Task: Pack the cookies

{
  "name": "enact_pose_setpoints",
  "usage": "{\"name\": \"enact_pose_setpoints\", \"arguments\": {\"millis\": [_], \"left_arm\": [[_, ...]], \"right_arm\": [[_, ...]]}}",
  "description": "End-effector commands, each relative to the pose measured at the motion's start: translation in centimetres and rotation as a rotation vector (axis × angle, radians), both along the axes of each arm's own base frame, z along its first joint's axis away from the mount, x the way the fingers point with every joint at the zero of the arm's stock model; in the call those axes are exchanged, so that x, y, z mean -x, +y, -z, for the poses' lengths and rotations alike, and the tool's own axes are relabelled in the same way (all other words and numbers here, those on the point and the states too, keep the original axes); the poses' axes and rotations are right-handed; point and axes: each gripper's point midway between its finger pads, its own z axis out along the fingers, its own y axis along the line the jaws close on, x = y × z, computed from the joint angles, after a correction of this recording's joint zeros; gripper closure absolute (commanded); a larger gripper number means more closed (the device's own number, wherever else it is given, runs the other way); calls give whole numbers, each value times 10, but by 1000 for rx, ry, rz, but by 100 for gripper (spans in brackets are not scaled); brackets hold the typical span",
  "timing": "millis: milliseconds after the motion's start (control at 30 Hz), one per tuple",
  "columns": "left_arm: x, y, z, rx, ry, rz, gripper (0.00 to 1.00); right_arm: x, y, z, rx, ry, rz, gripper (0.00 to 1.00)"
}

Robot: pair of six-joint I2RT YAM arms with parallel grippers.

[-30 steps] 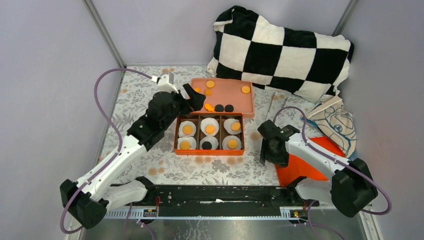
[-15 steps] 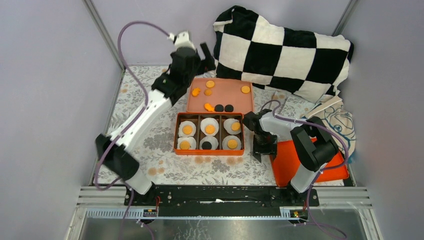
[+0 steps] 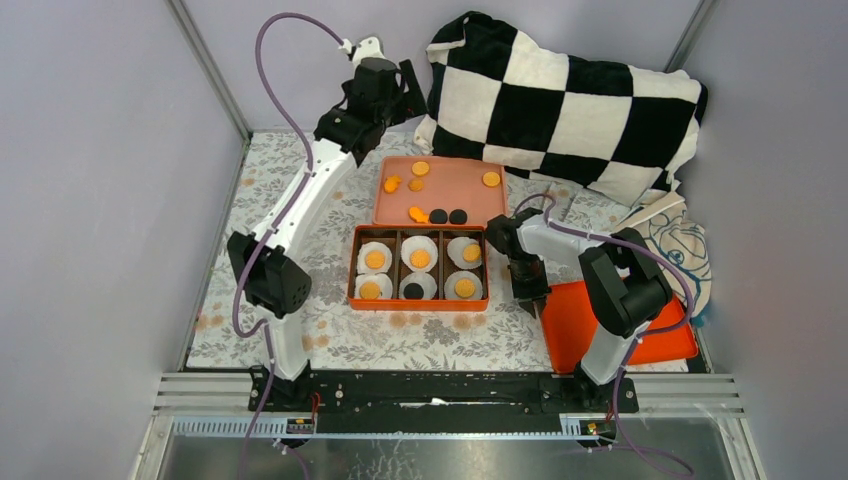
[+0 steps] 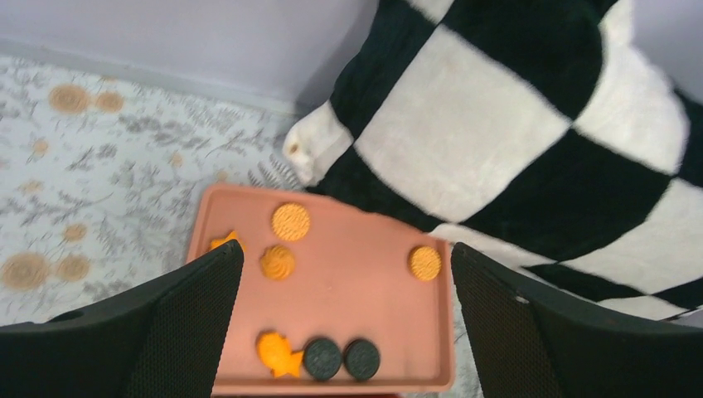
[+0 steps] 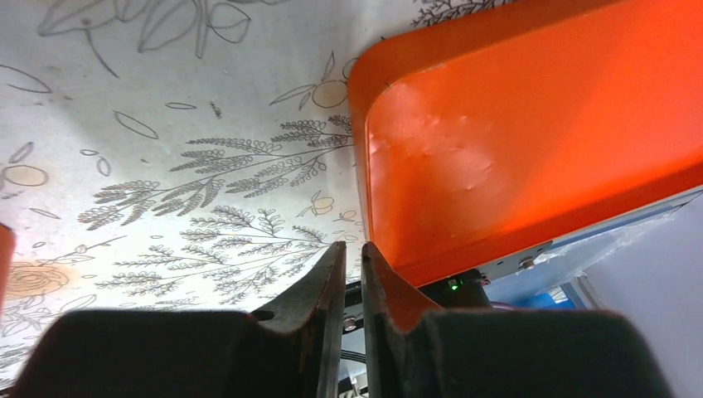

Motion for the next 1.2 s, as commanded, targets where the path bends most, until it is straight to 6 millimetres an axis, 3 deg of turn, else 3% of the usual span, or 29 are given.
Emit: {"name": "enact_pose_setpoints", "arguments": {"millis": [0, 133, 233, 300, 333, 467, 633, 767, 933, 1167], "left_arm": [[10, 24, 10, -19, 0, -58, 1], [36, 35, 21, 27, 5, -61, 1], [67, 44, 29, 65, 16, -64, 1], [94, 51, 30, 100, 1, -63, 1], [108, 55, 42, 112, 9, -65, 1], [161, 65, 37, 180, -47, -35, 1], [214, 73, 21, 236, -104, 14, 1], [239, 73, 26, 250, -77, 61, 1], [261, 82, 27, 269, -105, 70, 1], [284, 97, 21, 297, -152, 58, 1]], "right_arm": [[-19, 3, -5, -1, -49, -28, 81], [-29, -1, -7, 57, -55, -30, 64], [-35, 4, -15, 42, -113, 22, 47], [-29, 12, -12, -17, -125, 82, 46], [-28, 21, -7, -78, -132, 117, 46], [-23, 32, 3, -217, -228, 229, 46], [-7, 17, 21, -197, -272, 294, 46], [-11, 3, 19, -144, -337, 296, 46], [-21, -9, -1, -105, -428, 281, 45], [-6, -9, 10, -110, -348, 266, 45]]}}
